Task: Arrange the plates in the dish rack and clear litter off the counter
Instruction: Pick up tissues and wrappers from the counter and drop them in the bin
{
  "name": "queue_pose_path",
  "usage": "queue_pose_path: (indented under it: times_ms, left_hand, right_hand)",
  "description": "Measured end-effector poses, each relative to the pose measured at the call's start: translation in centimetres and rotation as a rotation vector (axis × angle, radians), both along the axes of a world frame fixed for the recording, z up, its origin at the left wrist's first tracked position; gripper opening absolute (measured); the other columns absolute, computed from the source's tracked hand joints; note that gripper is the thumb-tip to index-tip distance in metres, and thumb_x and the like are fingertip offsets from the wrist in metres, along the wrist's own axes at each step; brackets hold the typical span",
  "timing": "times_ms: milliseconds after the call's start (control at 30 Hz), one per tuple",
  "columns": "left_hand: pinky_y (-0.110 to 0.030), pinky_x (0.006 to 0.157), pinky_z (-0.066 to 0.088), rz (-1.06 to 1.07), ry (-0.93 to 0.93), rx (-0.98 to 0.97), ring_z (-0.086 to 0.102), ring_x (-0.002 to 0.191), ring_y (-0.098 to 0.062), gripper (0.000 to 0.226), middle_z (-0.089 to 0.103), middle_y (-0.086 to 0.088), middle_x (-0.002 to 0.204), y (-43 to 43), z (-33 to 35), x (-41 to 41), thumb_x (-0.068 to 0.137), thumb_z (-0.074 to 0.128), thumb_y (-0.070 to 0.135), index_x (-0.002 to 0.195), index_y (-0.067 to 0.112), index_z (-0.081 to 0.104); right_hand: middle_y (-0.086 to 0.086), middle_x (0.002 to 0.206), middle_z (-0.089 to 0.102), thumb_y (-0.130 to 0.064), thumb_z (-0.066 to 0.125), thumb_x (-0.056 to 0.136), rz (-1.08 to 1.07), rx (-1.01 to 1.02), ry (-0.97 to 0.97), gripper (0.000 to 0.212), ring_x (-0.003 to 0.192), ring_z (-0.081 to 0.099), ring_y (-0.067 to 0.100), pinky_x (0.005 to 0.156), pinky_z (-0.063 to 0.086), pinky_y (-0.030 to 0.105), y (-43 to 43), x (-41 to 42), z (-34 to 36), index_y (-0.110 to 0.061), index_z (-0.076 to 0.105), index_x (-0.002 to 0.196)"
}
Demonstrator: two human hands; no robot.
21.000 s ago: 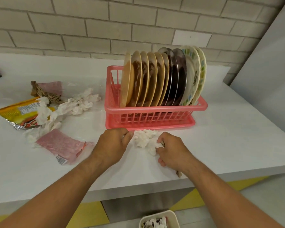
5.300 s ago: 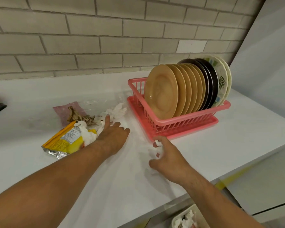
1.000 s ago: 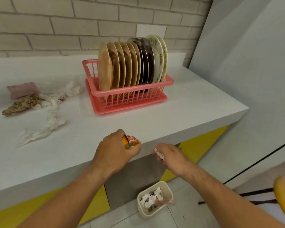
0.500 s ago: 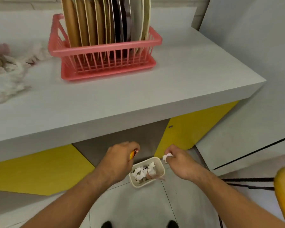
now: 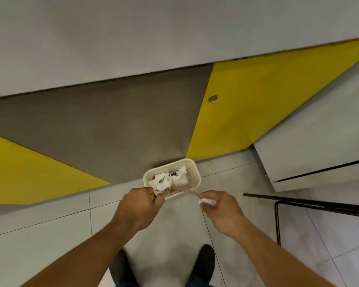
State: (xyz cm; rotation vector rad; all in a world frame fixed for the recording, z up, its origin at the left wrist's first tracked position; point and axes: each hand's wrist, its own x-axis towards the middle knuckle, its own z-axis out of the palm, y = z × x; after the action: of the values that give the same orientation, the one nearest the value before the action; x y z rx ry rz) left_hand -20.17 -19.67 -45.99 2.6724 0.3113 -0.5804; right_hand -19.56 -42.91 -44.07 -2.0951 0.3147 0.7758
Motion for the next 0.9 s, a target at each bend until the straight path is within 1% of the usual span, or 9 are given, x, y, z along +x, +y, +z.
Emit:
queue_pose_path:
  times_ms: [133, 233, 333, 433, 533, 633, 733, 800, 900]
  left_hand:
    - [-0.029, 0.053, 0.035, -0.112, -0.033, 0.032, 0.049, 0.061, -0.024, 0.037, 0.06, -0.003, 0.071, -1.4, -8.4, 2.6, 0.087, 0.039, 0.052, 0.065, 0.022, 0.041]
    - [-0.034, 0.068, 0.047, -0.205, -0.008, 0.048, 0.06, 0.084, -0.029, 0.035, 0.063, -0.005, 0.097, -2.4, -14.6, 6.0, 0.089, 0.04, 0.052, 0.092, 0.02, 0.055]
    - [-0.037, 0.079, 0.045, -0.266, 0.093, 0.072, 0.058, 0.1, -0.032, 0.039, 0.056, -0.011, 0.114, -2.8, -20.8, 8.9, 0.093, 0.039, 0.045, 0.113, 0.015, 0.052]
    - [-0.039, 0.082, 0.047, -0.169, 0.066, 0.023, 0.055, 0.099, -0.031, 0.038, 0.054, -0.011, 0.114, -3.0, -26.1, 10.0, 0.096, 0.036, 0.045, 0.115, 0.015, 0.05]
    - [-0.045, 0.089, 0.045, -0.183, 0.059, 0.044, 0.048, 0.109, -0.033, 0.042, 0.047, -0.011, 0.124, -2.8, -30.3, 9.2, 0.096, 0.03, 0.044, 0.125, 0.017, 0.043]
    - [-0.044, 0.09, 0.044, -0.294, 0.147, 0.168, 0.041, 0.117, -0.031, 0.045, 0.038, -0.009, 0.135, -2.1, -32.6, 8.2, 0.097, 0.024, 0.044, 0.136, 0.024, 0.032]
    - [-0.043, 0.091, 0.042, -0.263, 0.085, 0.295, 0.044, 0.117, -0.029, 0.059, 0.044, -0.008, 0.132, -1.9, -32.6, 8.1, 0.095, 0.022, 0.055, 0.142, 0.019, 0.022]
    - [-0.041, 0.085, 0.043, -0.317, 0.0, 0.434, 0.046, 0.112, -0.028, 0.064, 0.049, -0.009, 0.125, -2.0, -32.0, 7.8, 0.092, 0.017, 0.059, 0.138, 0.015, 0.026]
    - [-0.041, 0.083, 0.041, -0.339, -0.077, 0.487, 0.05, 0.107, -0.03, 0.071, 0.054, -0.013, 0.118, -1.7, -30.3, 7.3, 0.091, 0.012, 0.061, 0.135, 0.009, 0.033]
  right_hand:
    - [-0.006, 0.094, 0.067, -0.024, 0.062, 0.091, -0.052, -0.022, -0.011, 0.015, 0.074, 0.057, 0.002, 0.059, 0.037, 0.008, -0.7, -0.6, -7.5, -0.026, 0.071, 0.103]
    - [-0.011, 0.079, 0.066, -0.026, 0.06, 0.092, -0.041, -0.037, -0.061, 0.011, 0.065, 0.057, 0.005, 0.055, 0.043, 0.013, -1.1, -0.5, -11.7, -0.031, 0.07, 0.092]
    - [-0.015, 0.068, 0.061, -0.026, 0.058, 0.093, -0.004, -0.025, -0.13, 0.018, 0.059, 0.054, 0.004, 0.05, 0.041, 0.012, -1.4, 0.6, -14.9, -0.035, 0.066, 0.08]
    - [-0.016, 0.088, 0.065, -0.026, 0.06, 0.092, 0.028, -0.046, -0.203, 0.017, 0.08, 0.059, -0.004, 0.062, 0.041, 0.003, -1.6, 2.3, -17.7, -0.036, 0.069, 0.101]
    - [-0.01, 0.106, 0.065, -0.021, 0.059, 0.091, 0.1, -0.078, -0.267, 0.023, 0.089, 0.059, 0.001, 0.071, 0.041, 0.002, -0.9, 4.8, -20.1, -0.031, 0.068, 0.11]
    - [-0.002, 0.12, 0.063, -0.024, 0.058, 0.092, 0.23, -0.172, -0.322, 0.03, 0.103, 0.058, 0.014, 0.088, 0.043, 0.017, 1.1, 7.6, -22.2, -0.027, 0.065, 0.12]
    - [0.003, 0.125, 0.062, -0.03, 0.057, 0.092, 0.387, -0.276, -0.28, 0.037, 0.107, 0.057, 0.022, 0.091, 0.047, 0.029, 3.7, 10.0, -24.2, -0.029, 0.057, 0.13]
    - [0.005, 0.128, 0.059, -0.035, 0.06, 0.091, 0.506, -0.316, -0.174, 0.048, 0.111, 0.055, 0.024, 0.093, 0.048, 0.033, 5.1, 11.0, -25.6, -0.03, 0.047, 0.137]
    - [0.0, 0.141, 0.048, -0.041, 0.065, 0.086, 0.546, -0.289, -0.097, 0.068, 0.124, 0.046, 0.023, 0.101, 0.042, 0.035, 5.5, 11.2, -26.4, -0.029, 0.034, 0.145]
